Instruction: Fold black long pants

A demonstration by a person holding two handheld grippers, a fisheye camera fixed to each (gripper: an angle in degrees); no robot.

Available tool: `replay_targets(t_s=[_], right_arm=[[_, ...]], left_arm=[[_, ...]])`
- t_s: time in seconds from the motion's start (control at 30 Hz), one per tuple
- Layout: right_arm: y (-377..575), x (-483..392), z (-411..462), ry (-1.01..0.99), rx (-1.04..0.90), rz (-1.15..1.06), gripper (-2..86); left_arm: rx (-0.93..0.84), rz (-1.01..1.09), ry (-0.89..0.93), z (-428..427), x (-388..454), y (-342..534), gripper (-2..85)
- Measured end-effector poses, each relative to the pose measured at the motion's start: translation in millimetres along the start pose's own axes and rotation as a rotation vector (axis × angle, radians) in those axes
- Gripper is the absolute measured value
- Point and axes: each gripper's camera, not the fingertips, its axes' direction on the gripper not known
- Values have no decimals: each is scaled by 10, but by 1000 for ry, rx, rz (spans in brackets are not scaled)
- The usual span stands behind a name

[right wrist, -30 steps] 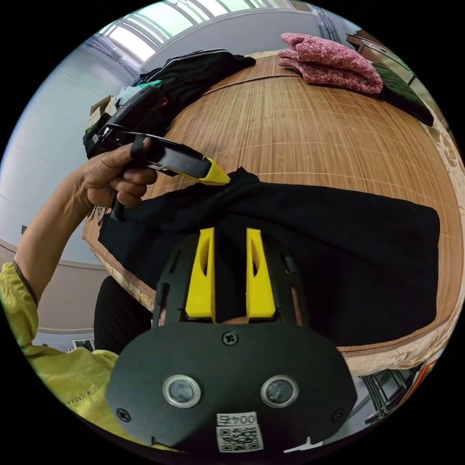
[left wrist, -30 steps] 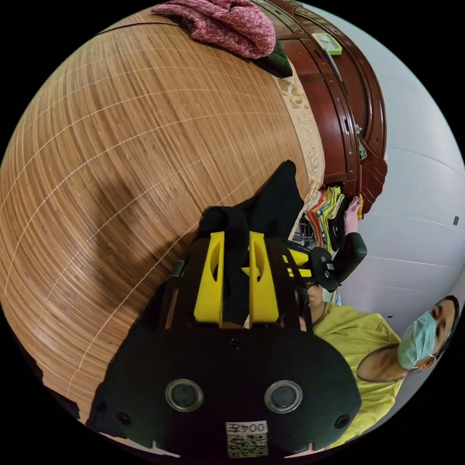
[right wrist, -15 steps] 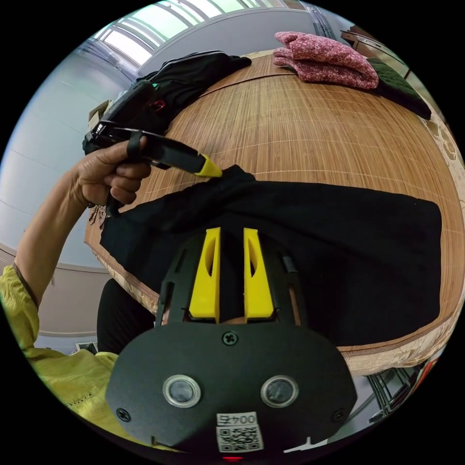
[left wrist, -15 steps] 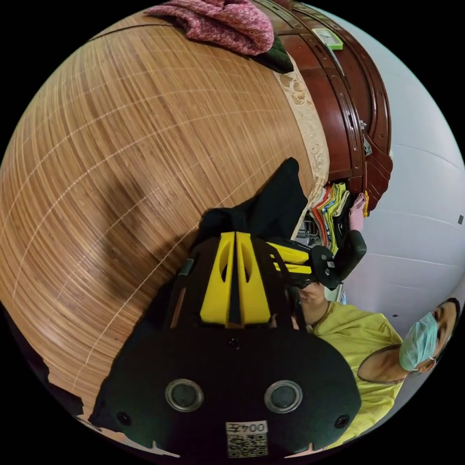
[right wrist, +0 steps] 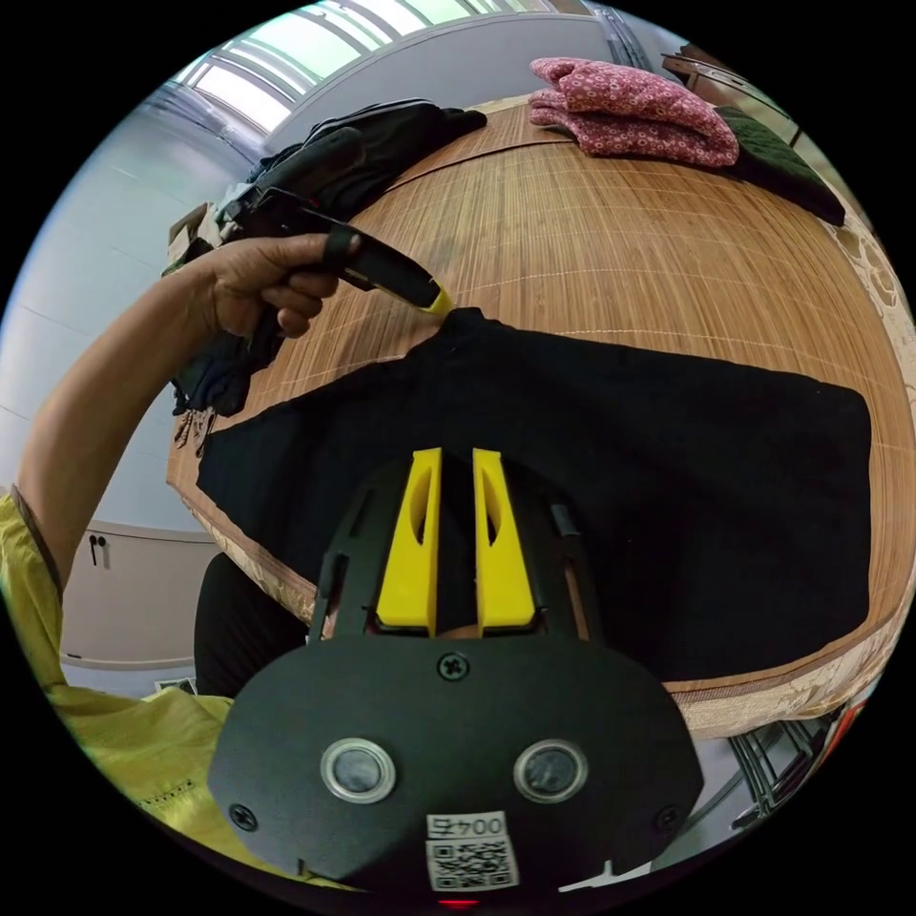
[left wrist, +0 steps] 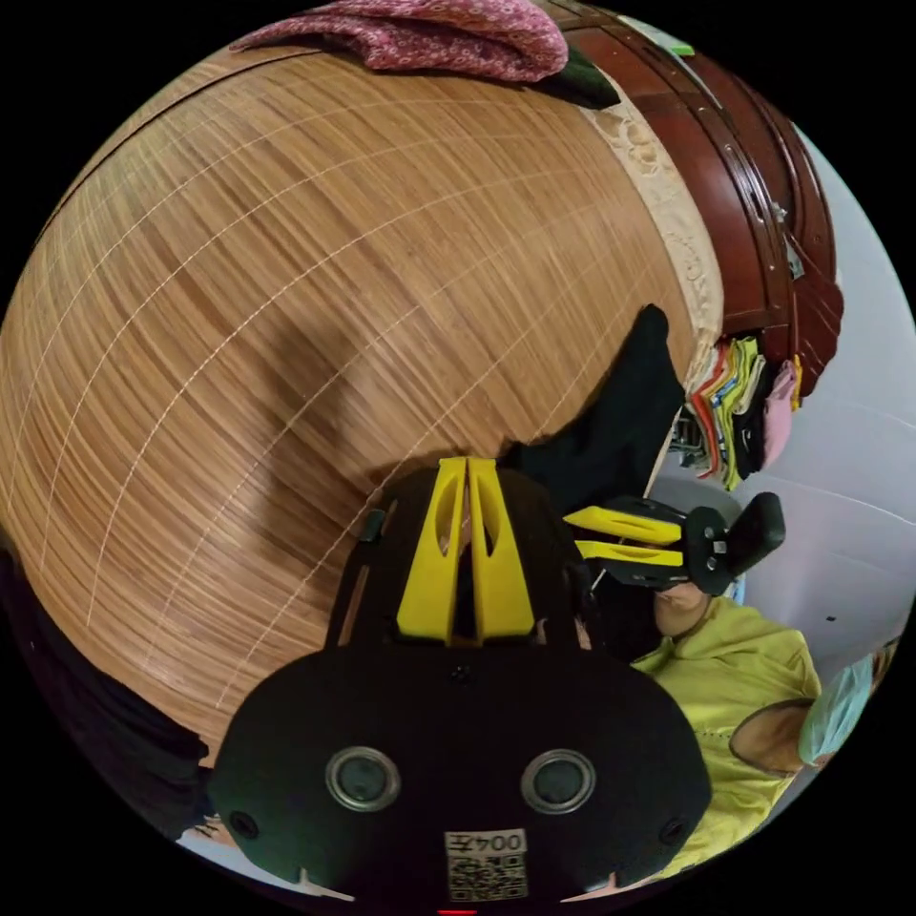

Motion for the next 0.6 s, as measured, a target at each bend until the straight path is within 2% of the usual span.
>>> replay_targets(t_s=[0.07, 0.17, 0.23, 0.3, 0.37, 0.43, 0.5, 0.6], right_arm=[[-24, -66, 0, 8, -6, -4, 64], [-59, -159, 7, 14, -13, -7, 64], [-76, -224, 13, 22, -17, -13, 63], [-91, -292, 20, 29, -18, -15, 63], [-108, -404, 37, 52, -20, -31, 62], [-116, -505, 56, 80, -17, -45, 61], [-118, -618, 81, 118, -9, -65, 58], [-119, -790, 129, 174, 11, -83, 52]], left_arm=[[40, -14, -30, -100, 50, 150, 9], [193, 21, -66, -378, 287, 586, 8], [368, 113, -98, -548, 682, 1197, 8], [459, 187, -155, -500, 1016, 1740, 7], [470, 239, -312, -275, 1321, 2230, 7], [462, 249, -544, 125, 1537, 2696, 7], [439, 207, -623, 346, 1529, 2872, 6], [441, 138, -585, 465, 1397, 3001, 6]])
